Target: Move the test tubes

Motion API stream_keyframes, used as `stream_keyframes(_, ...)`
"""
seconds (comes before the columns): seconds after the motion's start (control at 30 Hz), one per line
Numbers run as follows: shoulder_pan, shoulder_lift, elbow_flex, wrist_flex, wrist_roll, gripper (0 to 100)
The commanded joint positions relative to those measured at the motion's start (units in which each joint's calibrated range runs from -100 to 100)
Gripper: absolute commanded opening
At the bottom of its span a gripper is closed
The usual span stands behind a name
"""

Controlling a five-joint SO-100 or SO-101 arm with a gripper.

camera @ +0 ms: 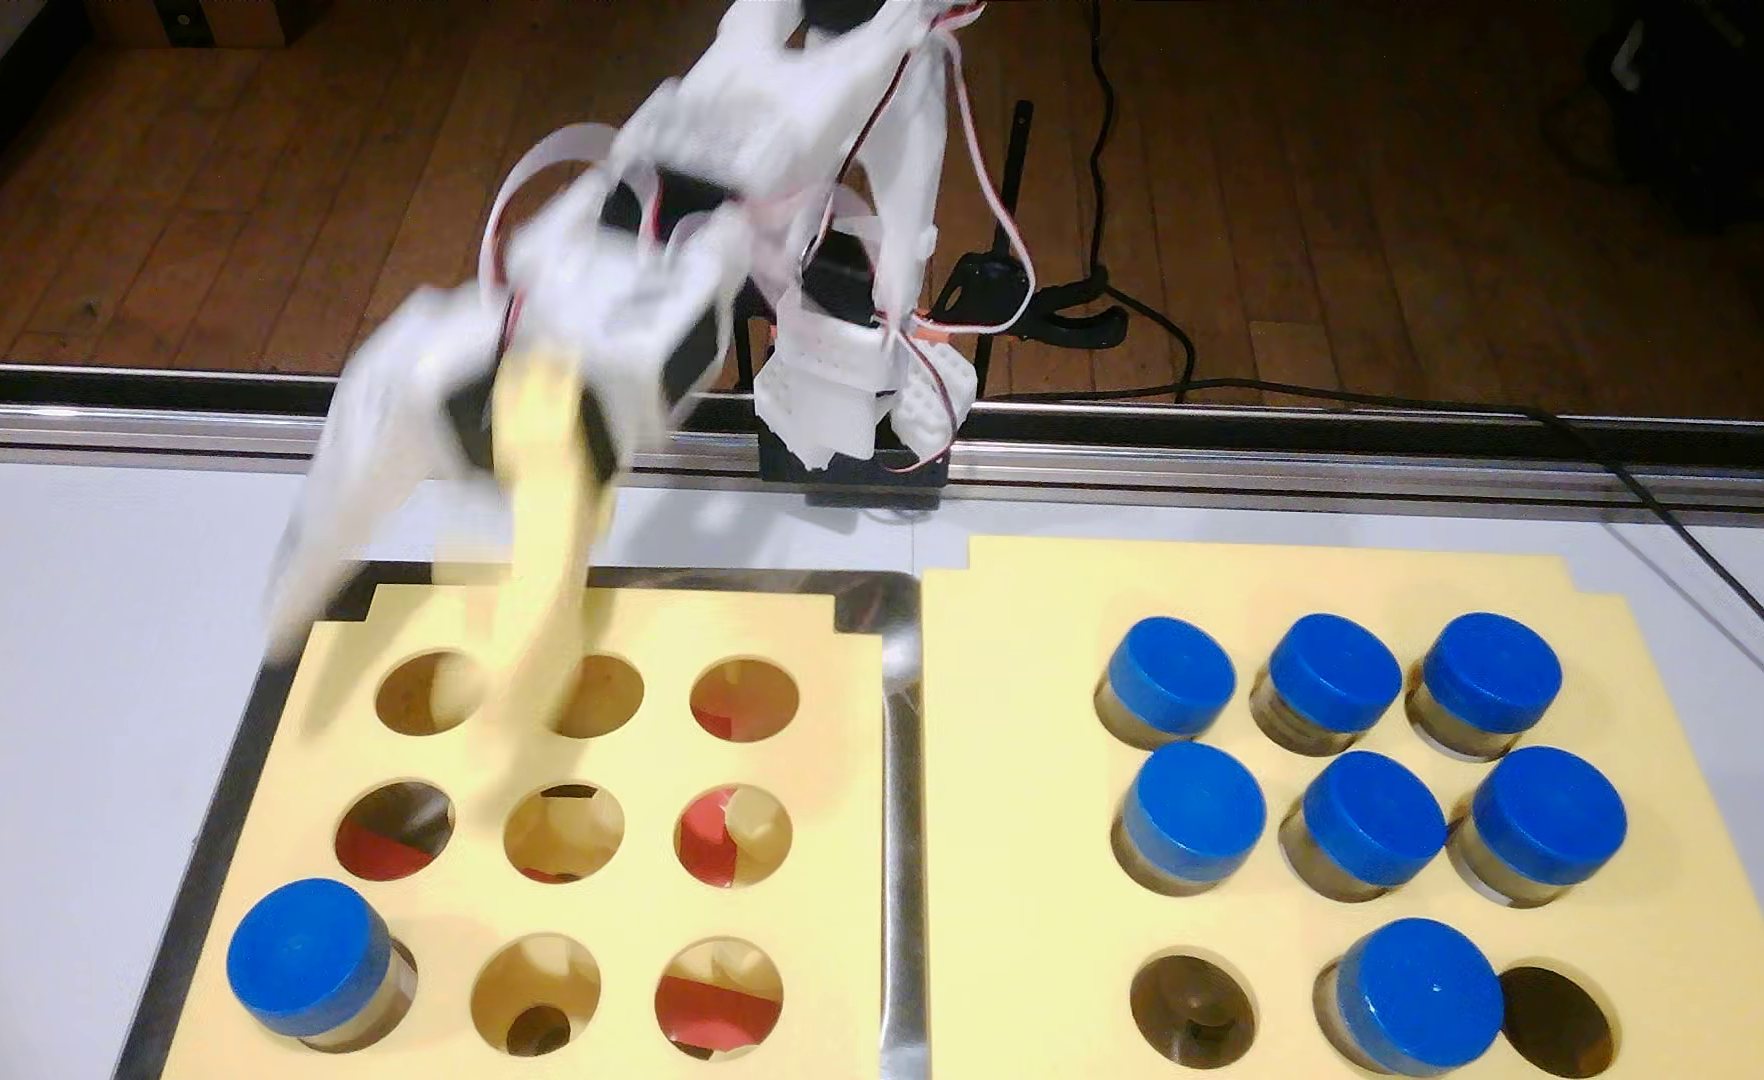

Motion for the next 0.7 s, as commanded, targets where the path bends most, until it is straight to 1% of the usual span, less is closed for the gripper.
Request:
stream_keyframes(0.0, -0.2, 8.7, -11.3, -0.6, 0.1, 34)
stream_keyframes(0.13, -0.3, 17.4, -21.1, -0.6, 0.1, 34)
stream_keyframes(0.43, -1.1, 27.5, -29.9, -0.6, -0.2, 34)
stream_keyframes(0.5, -2.0, 29.1, -30.3, -0.6, -0.2, 31)
stream_keyframes(0.57, -2.3, 29.4, -30.3, -0.6, -0.3, 27)
stream_keyframes(0.6, -2.5, 29.5, -30.3, -0.6, -0.3, 24)
stream_keyframes(0.63, -2.9, 29.3, -30.3, -0.6, -0.3, 20)
stream_keyframes(0.67, -2.9, 29.1, -30.3, -0.6, -0.3, 18)
